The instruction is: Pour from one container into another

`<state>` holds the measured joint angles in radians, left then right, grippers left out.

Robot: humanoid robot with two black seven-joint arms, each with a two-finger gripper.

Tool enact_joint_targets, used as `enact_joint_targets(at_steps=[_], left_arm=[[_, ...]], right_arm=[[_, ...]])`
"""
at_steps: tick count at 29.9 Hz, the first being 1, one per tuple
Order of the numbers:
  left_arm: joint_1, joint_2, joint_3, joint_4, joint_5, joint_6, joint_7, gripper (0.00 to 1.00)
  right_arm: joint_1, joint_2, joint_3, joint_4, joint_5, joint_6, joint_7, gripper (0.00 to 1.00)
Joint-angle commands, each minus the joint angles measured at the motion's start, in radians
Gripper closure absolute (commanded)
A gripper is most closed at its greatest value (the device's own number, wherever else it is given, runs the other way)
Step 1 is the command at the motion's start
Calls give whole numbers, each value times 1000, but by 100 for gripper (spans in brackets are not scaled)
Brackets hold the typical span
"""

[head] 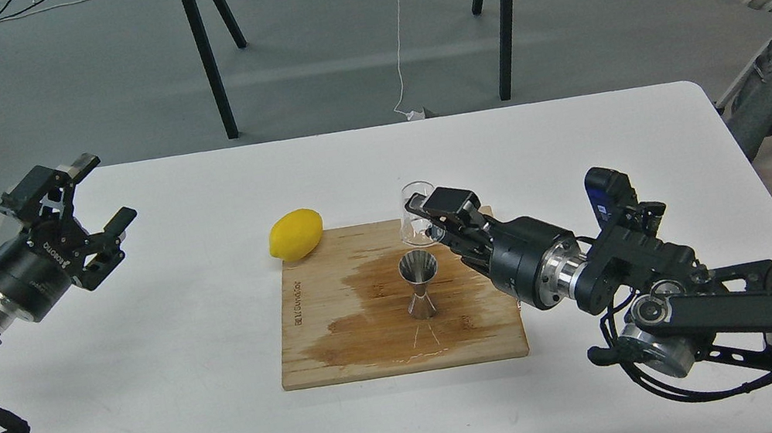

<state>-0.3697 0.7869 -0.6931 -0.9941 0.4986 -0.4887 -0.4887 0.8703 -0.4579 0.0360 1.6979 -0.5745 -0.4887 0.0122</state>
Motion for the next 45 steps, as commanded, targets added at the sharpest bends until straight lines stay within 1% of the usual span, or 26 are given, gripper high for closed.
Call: enact_joint_targets(at_steps=[1, 11, 17, 26, 45], left_arm=[[0, 0, 0, 0, 0, 0, 0, 4], [0, -2, 0, 0, 0, 0, 0, 4], [0, -2, 0, 0, 0, 0, 0, 4], [0, 0, -2, 0, 0, 0, 0, 4], [2, 2, -2, 0, 0, 0, 0, 4]], right_arm=[[3, 1, -24, -14, -45, 0, 9, 51], [3, 7, -25, -60, -99, 0, 15, 51], [16, 18, -56, -73, -111, 0, 34, 51], [38, 42, -70, -98, -114, 0, 45, 51], [69, 41, -145, -132, -192, 0, 72, 51]])
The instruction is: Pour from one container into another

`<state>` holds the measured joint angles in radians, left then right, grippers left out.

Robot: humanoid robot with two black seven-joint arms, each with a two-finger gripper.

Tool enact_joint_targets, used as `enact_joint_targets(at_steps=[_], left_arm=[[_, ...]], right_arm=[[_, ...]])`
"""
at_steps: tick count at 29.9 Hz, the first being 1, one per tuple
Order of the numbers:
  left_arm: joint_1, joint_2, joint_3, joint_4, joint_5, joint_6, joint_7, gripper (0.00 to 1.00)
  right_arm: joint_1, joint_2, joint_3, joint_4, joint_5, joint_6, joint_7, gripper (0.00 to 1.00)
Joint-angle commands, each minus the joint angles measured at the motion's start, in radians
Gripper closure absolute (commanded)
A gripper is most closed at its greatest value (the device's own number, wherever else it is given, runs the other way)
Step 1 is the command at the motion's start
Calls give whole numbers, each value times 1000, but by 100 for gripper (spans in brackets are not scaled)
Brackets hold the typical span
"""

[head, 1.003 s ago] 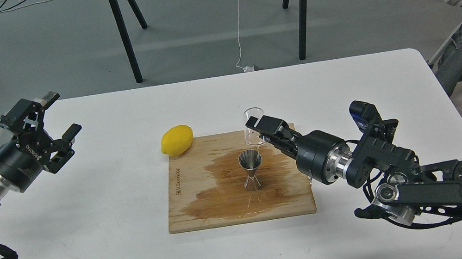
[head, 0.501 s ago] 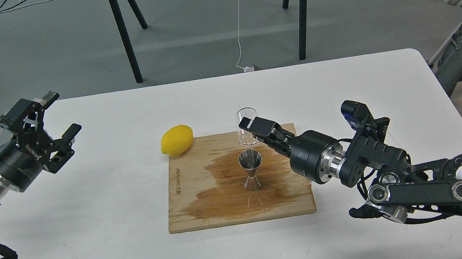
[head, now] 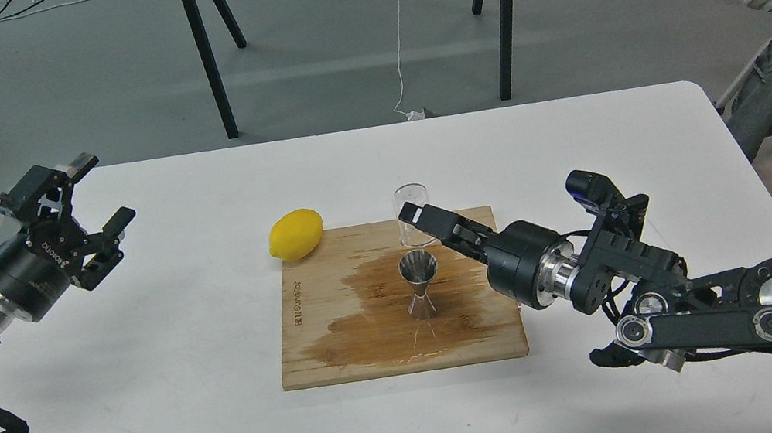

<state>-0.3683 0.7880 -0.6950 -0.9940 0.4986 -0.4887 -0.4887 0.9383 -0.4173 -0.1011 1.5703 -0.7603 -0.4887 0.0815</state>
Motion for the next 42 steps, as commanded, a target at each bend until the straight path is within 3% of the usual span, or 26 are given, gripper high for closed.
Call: enact_joint_targets(at_steps=[1, 13, 20, 25, 30, 36, 42], left_arm=[[0, 0, 0, 0, 0, 0, 0, 4], [0, 4, 0, 0, 0, 0, 0, 4], [-1, 5, 2, 0, 0, 0, 0, 4], [-3, 5, 2, 0, 0, 0, 0, 4], [-4, 0, 3, 0, 2, 0, 0, 4], [-4, 0, 3, 0, 2, 0, 0, 4], [-4, 0, 6, 0, 2, 0, 0, 4]], right_arm=[[0, 0, -8, -10, -8, 0, 6, 51], [-25, 3, 62, -4, 85, 0, 11, 52], [-242, 66, 539, -9, 462, 0, 20, 51], [-424, 135, 913, -33, 803, 0, 80, 51], [-594, 199, 1190, -114, 1053, 0, 92, 51], [-737, 319, 1360, -237, 1093, 0, 86, 51], [-822, 357, 1417, -243, 1093, 0, 86, 51]])
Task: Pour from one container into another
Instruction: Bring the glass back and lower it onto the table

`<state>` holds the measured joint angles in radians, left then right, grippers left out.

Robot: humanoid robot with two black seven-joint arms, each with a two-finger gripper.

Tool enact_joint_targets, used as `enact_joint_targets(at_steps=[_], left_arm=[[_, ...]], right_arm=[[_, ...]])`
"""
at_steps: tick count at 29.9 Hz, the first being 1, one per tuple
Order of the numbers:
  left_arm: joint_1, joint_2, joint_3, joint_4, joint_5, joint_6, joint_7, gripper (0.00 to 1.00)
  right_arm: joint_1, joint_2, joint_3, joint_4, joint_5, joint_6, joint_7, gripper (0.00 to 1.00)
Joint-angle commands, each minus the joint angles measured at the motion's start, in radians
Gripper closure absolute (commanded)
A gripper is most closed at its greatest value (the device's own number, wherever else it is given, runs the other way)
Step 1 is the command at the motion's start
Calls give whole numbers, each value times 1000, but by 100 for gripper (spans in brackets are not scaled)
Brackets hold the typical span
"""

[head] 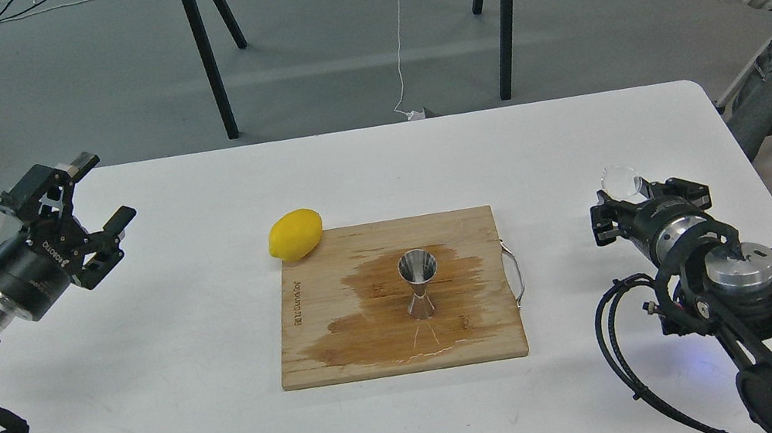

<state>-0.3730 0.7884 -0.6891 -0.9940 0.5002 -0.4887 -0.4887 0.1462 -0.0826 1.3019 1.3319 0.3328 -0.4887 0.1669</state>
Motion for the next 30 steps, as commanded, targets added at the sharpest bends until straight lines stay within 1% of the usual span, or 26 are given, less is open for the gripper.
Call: enact_joint_targets(at_steps=[1, 8, 11, 16, 21, 27, 30], left_arm=[[0, -1, 0, 0, 0, 0, 0, 4], [2, 2, -1, 0, 0, 0, 0, 4], [0, 3, -3, 0, -2, 0, 0, 4], [2, 5, -3, 0, -2, 0, 0, 4], [2, 3, -1, 0, -2, 0, 0, 4], [0, 5, -3, 0, -2, 0, 0, 4], [2, 5, -1, 0, -2, 0, 0, 4]], right_arm=[[-33, 35, 14, -7, 0, 0, 0, 50], [-42, 38, 80, -20, 2, 0, -3, 50], [-42, 37, 112, -51, 2, 0, -6, 50], [-40, 35, 142, -88, 2, 0, -26, 48], [-40, 35, 143, -106, 2, 0, -30, 47], [-39, 35, 143, -105, 2, 0, -30, 41], [-39, 35, 143, -103, 2, 0, -29, 37]])
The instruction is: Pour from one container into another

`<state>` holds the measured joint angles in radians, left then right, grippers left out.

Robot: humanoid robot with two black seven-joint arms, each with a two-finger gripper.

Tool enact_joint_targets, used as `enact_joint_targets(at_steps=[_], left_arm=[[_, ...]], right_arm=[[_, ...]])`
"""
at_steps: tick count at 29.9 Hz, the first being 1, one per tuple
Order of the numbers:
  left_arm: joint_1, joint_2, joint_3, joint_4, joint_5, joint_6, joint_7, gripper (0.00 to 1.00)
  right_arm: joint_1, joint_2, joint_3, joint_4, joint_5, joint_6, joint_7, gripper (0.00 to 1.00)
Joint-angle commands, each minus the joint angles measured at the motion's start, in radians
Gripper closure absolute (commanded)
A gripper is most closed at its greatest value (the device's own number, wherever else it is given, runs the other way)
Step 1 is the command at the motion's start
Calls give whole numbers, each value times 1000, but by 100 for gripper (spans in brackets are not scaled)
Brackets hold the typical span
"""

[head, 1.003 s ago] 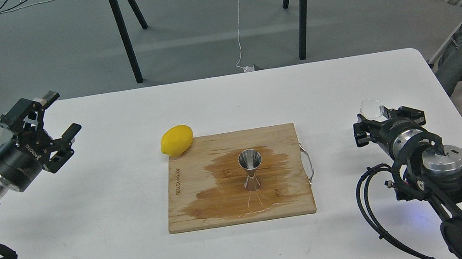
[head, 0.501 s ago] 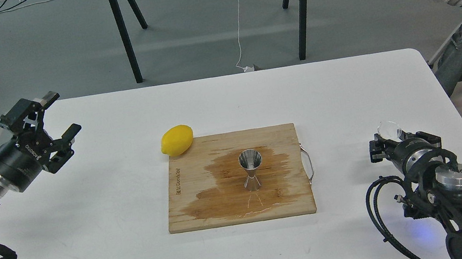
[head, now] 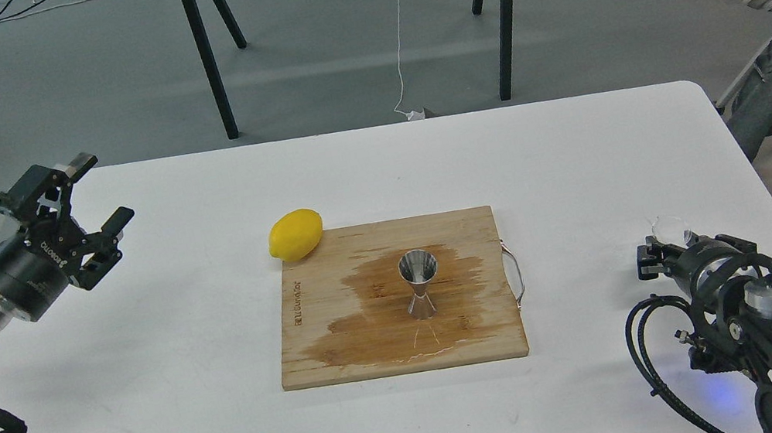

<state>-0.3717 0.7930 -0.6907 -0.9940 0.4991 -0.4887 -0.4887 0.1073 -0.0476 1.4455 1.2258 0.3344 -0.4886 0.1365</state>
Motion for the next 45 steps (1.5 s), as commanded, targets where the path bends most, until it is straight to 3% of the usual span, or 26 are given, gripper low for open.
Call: enact_joint_targets(at_steps=[1, 14, 20, 23, 26, 29, 32, 34, 36, 42, 45], left_arm=[[1, 0, 0, 0, 1, 0, 0, 4], [1, 0, -1, 0, -1, 0, 0, 4], [1, 0, -1, 0, -1, 0, 0, 4], [1, 0, -1, 0, -1, 0, 0, 4], [1, -1, -1, 0, -1, 0, 0, 4], [1, -1, -1, 0, 1, 0, 0, 4], [-1, 2, -1, 0, 1, 0, 0, 4], [-1, 0, -1, 0, 1, 0, 0, 4], [-1, 0, -1, 0, 1, 0, 0, 4], [1, -5, 0, 0, 1, 0, 0, 4], [1, -1, 0, 0, 1, 0, 0, 4]], right_arm=[[0, 0, 0, 4, 0, 0, 2, 35], [0, -3, 0, 8, 0, 0, 2, 6], [2, 0, 0, 8, 0, 0, 8, 4], [2, 0, 1, 8, 0, 0, 8, 16], [2, -3, -2, 11, -2, 0, 8, 53], [2, -5, -7, 12, -2, 0, 9, 76], [3, -6, -11, 12, -3, 0, 9, 92], [3, -6, -13, 12, -3, 0, 9, 96], [5, -6, -14, 11, -5, 0, 8, 93], [3, -9, -17, 12, -5, 0, 9, 53], [5, -11, -17, 12, -5, 0, 11, 45]])
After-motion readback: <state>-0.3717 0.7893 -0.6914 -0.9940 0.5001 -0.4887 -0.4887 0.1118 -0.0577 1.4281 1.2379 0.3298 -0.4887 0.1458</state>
